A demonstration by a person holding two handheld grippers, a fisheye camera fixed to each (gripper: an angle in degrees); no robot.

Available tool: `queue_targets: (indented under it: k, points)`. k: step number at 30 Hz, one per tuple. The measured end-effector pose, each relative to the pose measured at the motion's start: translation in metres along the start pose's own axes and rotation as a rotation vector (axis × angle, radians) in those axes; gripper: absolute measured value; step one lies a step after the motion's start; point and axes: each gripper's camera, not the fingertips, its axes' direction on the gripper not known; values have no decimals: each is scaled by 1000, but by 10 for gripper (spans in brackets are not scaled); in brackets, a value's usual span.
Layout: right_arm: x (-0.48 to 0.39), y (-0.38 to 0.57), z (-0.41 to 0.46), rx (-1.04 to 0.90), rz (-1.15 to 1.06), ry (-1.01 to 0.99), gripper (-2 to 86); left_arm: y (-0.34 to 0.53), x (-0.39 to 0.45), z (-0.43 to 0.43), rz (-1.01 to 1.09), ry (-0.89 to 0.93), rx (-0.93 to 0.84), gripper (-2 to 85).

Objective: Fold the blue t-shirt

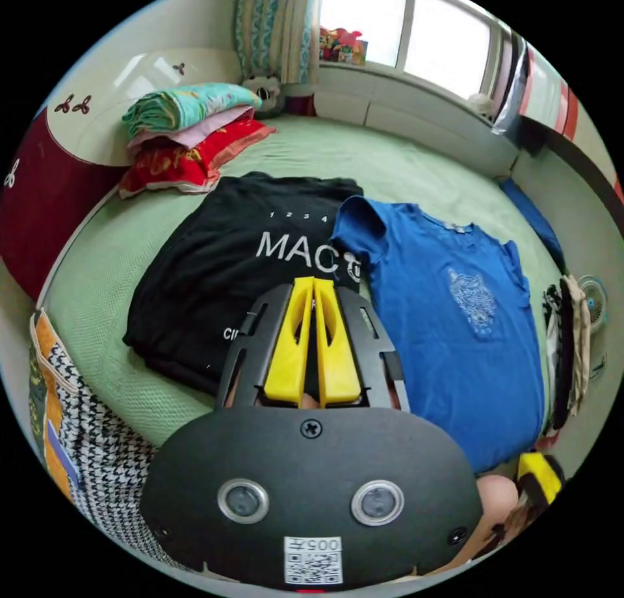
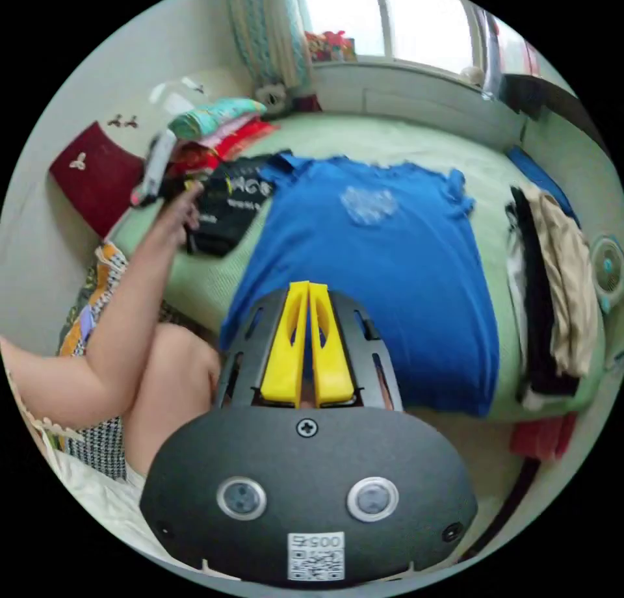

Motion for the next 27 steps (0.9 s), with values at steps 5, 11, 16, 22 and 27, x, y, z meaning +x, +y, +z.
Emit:
queue_targets:
  k: [5, 11, 16, 22, 27]
  points:
    - [11, -115, 33, 193, 29, -110, -3, -41, 4, 7, 97, 85, 117, 14]
    - [0, -244, 97, 216, -79, -150, 78, -76, 10, 35, 174, 84, 95, 74]
    - [-13, -320, 151, 72, -237, -212, 120, -97, 22, 56, 214, 28, 82, 101]
    - [-24, -377, 195, 47, -261, -173, 127, -119, 18, 80, 165, 28, 53, 103]
    - [-32, -390, 213, 52, -293, -138, 137, -137, 22, 89, 140, 14, 109, 88]
